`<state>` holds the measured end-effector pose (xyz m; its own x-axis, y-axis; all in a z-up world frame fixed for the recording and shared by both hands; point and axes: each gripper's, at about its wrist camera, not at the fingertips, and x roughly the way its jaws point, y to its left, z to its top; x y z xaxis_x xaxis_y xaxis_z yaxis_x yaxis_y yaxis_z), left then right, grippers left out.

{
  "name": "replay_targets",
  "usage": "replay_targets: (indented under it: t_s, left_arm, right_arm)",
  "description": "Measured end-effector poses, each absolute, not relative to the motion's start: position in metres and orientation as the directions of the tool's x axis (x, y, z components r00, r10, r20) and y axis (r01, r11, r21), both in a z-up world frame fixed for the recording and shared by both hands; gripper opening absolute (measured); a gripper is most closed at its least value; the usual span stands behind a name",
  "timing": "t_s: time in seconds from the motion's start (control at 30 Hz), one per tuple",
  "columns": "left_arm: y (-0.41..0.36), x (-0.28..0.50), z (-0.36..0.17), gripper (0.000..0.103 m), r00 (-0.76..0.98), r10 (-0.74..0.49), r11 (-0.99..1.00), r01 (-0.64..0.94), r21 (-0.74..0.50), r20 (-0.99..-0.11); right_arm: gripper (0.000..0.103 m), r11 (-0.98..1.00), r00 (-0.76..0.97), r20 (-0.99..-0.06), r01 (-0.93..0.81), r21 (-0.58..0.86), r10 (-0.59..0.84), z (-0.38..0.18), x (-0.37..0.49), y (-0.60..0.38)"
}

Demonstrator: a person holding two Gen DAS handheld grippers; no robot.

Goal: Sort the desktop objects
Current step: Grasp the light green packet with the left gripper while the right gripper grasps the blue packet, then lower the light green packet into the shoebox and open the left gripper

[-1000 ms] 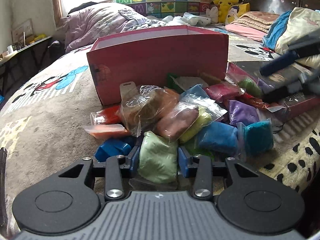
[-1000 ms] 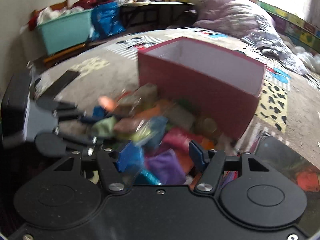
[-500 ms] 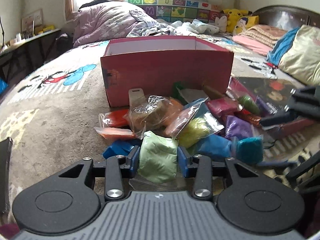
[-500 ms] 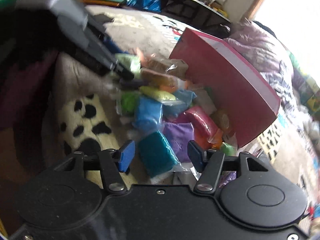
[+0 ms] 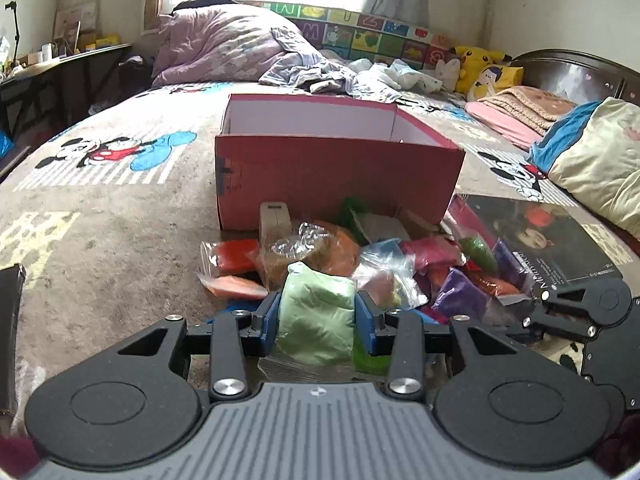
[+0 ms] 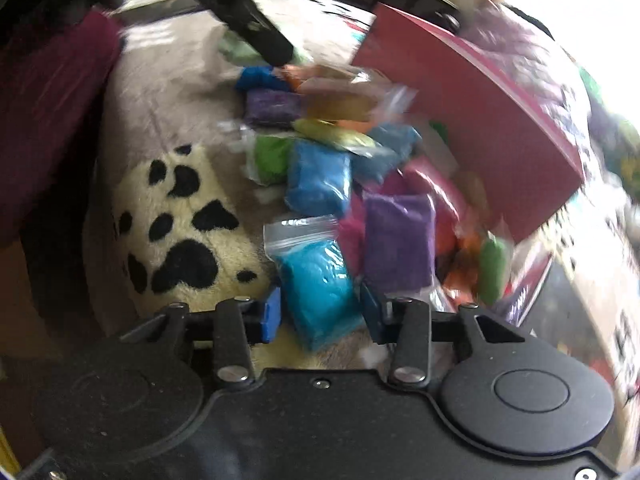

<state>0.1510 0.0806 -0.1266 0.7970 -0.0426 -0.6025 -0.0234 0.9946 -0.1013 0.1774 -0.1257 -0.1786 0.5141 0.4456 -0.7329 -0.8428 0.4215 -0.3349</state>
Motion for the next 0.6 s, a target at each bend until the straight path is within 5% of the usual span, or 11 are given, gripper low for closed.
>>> replay_targets:
  t_s: [0.13,0.33,0.47,0.6]
  left_arm:
    - [0.081,0.151,-0.119,0.038,0.805,-0.046,0.994,-0.024,-0.110,-0.592]
    - [0.083,0.151,-0.106,0.038,0.815,-0.055,0.992,-0.020,-0.122,-0.576]
    - [0.081,0.154,-0.096,0.038,0.823,-0.057,0.994,-0.009,-0.113,-0.565]
    - [0.079,0.160,-0.087,0.038,0.829,-0.062,0.995,0.007,-0.100,-0.556]
  right_arm:
    - [0.041,0.422,0.486,-0.739,-0.856,-0.297,0.466,-0.175,0.173,-0.130]
    - [0.062,0.428,0.452,-0.706,-0.874,-0.229,0.545,-0.178,0.182,-0.137]
    - [0.062,0.484,0.385,-0.697,-0.873,-0.062,0.605,-0.183,0.195,-0.141]
    - [0.062,0.498,0.407,-0.670,-0.865,-0.064,0.620,-0.187,0.183,-0.143]
